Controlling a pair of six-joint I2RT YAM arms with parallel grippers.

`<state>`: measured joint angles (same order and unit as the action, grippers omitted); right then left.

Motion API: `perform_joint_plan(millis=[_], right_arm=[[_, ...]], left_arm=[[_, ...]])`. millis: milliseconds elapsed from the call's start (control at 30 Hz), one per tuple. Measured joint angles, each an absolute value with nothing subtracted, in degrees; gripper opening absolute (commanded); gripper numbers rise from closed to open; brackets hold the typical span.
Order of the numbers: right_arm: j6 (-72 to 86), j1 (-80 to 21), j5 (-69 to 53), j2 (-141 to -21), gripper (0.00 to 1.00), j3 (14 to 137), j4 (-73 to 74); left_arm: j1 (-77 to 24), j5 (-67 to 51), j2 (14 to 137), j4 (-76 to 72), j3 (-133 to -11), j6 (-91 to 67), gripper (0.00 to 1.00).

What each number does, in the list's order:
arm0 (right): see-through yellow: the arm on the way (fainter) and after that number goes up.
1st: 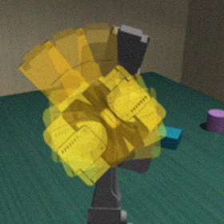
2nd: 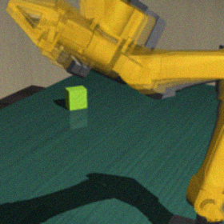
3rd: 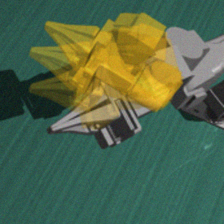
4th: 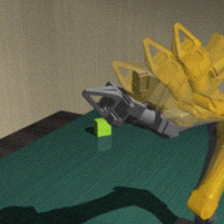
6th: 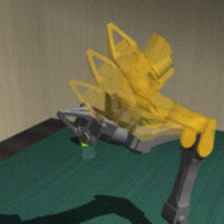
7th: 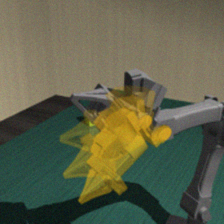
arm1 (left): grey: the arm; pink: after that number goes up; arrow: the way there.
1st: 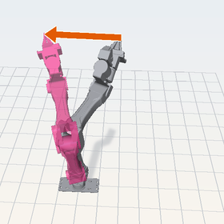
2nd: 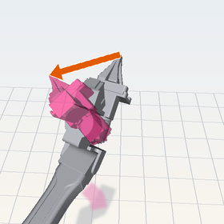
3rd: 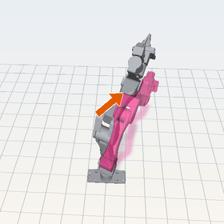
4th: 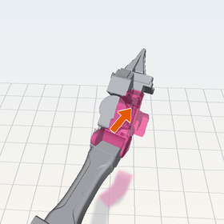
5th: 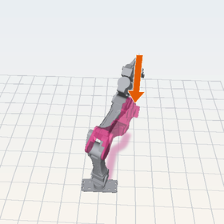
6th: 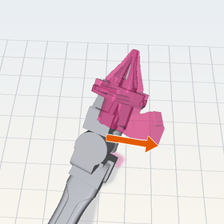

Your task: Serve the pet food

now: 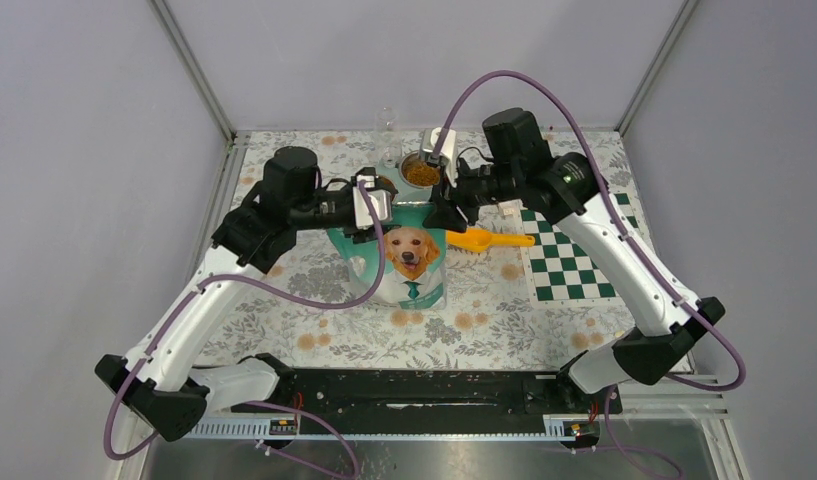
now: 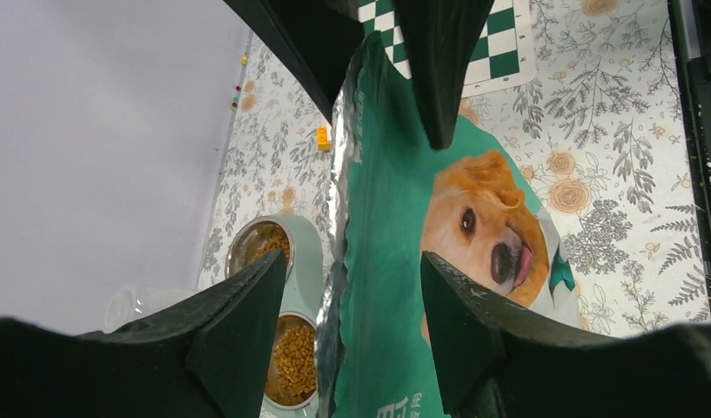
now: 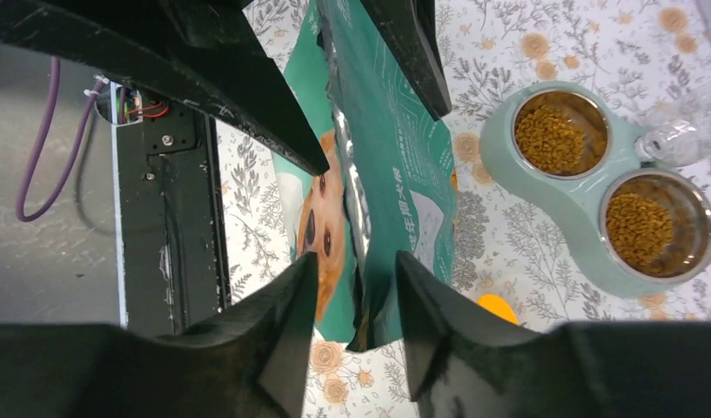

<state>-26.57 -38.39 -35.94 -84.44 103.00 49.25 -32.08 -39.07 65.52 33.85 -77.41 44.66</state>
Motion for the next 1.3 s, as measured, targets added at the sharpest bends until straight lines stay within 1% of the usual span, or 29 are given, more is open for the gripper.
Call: perform_joint_plan(millis=[167, 333, 567, 700, 767, 800, 900, 933, 1000, 1033, 1300], right_arm=[[-26.5, -38.4, -37.1, -86.1, 0.25, 103.1, 48.9], [-26.8, -38.4, -37.3, -86.4, 0.01, 103.3, 48.3], [-27.6, -38.5, -37.4, -85.7, 0.0, 102.0, 46.6], [-27.6, -38.5, -37.0, -82.1, 0.0, 96.7, 41.8], [-27.4, -38.5, -36.9, -80.4, 0.0, 93.9, 39.0], [-27.3, -38.5, -36.9, -79.5, 0.0, 92.4, 37.4], [-27.1, -38.5, -36.9, -77.6, 0.0, 89.0, 33.2], [-27.1, -38.5, -36.6, -77.1, 0.0, 88.2, 32.1], [-27.1, -38.5, -36.2, -76.6, 0.0, 87.0, 30.4], [-27.1, -38.5, -35.9, -76.4, 0.0, 86.4, 29.5], [-25.2, -39.4, -32.5, -74.0, 0.0, 82.6, 24.6]], left_arm=[[-32.4, -39.0, 66.5, 32.9, -77.5, 43.8, 0.58], [-33.0, -39.0, 67.4, 32.4, -77.5, 42.9, 0.57], [-34.1, -39.0, 68.4, 30.7, -77.6, 41.5, 0.53], [-34.4, -39.0, 68.6, 30.2, -77.6, 41.5, 0.53], [-34.6, -39.1, 68.6, 30.0, -77.6, 41.5, 0.51], [-34.6, -39.1, 68.6, 30.0, -77.6, 41.5, 0.48], [-34.9, -39.5, 69.1, 30.0, -78.1, 41.1, 0.26], [-35.0, -39.8, 69.3, 30.0, -78.3, 40.8, 0.15], [-35.3, -40.2, 69.5, 30.3, -78.5, 40.5, 0.03], [-35.4, -40.3, 69.6, 30.3, -78.5, 40.5, 0.0], [-35.9, -39.1, 69.6, 33.4, -79.9, 44.4, 0.0]])
